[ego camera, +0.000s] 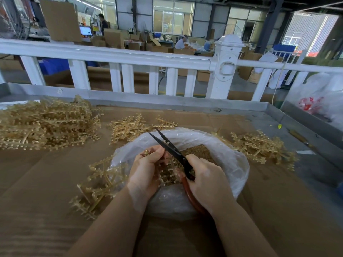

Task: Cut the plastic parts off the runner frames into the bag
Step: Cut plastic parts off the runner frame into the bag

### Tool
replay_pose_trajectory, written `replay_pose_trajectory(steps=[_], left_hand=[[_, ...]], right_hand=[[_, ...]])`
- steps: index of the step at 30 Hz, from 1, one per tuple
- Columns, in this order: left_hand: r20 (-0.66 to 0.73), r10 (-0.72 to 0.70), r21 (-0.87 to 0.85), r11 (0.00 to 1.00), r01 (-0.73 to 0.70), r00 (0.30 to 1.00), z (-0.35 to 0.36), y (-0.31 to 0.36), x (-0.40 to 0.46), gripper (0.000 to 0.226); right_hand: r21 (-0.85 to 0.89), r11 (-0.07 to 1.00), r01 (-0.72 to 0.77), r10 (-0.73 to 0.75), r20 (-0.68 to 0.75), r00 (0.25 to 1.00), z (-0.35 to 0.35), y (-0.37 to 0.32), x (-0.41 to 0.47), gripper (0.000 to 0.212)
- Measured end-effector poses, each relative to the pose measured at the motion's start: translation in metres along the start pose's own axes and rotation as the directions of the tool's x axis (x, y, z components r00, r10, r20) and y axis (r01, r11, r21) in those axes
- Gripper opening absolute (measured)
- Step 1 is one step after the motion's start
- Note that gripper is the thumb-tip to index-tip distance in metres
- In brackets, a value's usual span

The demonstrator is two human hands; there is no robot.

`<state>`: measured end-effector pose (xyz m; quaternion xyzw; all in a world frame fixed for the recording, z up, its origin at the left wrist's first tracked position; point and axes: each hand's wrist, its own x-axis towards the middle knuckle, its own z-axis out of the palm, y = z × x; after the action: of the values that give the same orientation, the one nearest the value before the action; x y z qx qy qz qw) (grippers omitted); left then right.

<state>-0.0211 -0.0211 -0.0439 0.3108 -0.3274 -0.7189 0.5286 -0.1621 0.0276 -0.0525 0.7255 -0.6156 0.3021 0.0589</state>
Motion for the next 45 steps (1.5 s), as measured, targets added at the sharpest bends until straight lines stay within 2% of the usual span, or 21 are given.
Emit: replay_pose_trajectory(steps=[10, 14, 19, 27, 33, 37, 42, 45], left_hand=[[0.004, -0.001, -0.003, 1.0, 0.001, 1.0, -0.001, -0.001, 0.001, 0.013], [0.001, -0.011, -0.003, 1.0, 0.011, 1.0, 0.0, -0.001, 0.0, 0.009], [-0.005, -0.025, -0.007, 1.0, 0.025, 1.0, -0.002, -0.002, 0.001, 0.008], [0.03, -0.018, 0.006, 1.0, 0.017, 0.999, -0.003, -0.002, 0.001, 0.025], [0.0, 0.007, 0.002, 1.0, -0.007, 1.0, -0.001, -0.002, 0.0, 0.009], [-0.035, 0.032, -0.013, 0.999, -0.032, 0.999, 0.001, -0.003, -0.001, 0.01], [-0.142, 0.141, 0.055, 0.989, -0.134, 0.98, 0.004, -0.008, 0.002, 0.008], [-0.16, 0.222, 0.174, 0.965, -0.194, 0.962, 0.004, -0.011, 0.005, 0.02]], right_hand=[[0.039, 0.999, -0.01, 0.011, -0.026, 1.0, -0.001, -0.002, -0.002, 0.02], [0.102, 0.994, -0.033, 0.036, -0.021, 0.999, -0.003, -0.005, -0.001, 0.045], [0.105, 0.993, -0.044, 0.045, -0.003, 0.999, -0.005, -0.007, 0.0, 0.058], [0.075, 0.997, -0.02, 0.02, -0.005, 1.0, -0.007, -0.006, 0.0, 0.027], [0.053, 0.999, 0.005, -0.005, 0.007, 1.0, -0.007, -0.003, 0.0, 0.023], [0.051, 0.999, 0.004, -0.002, -0.036, 0.999, -0.005, -0.001, 0.0, 0.017], [0.159, 0.985, -0.067, 0.09, -0.144, 0.985, -0.006, 0.001, 0.0, 0.013], [0.279, 0.956, -0.088, 0.153, -0.222, 0.963, -0.007, 0.002, 0.002, 0.009]])
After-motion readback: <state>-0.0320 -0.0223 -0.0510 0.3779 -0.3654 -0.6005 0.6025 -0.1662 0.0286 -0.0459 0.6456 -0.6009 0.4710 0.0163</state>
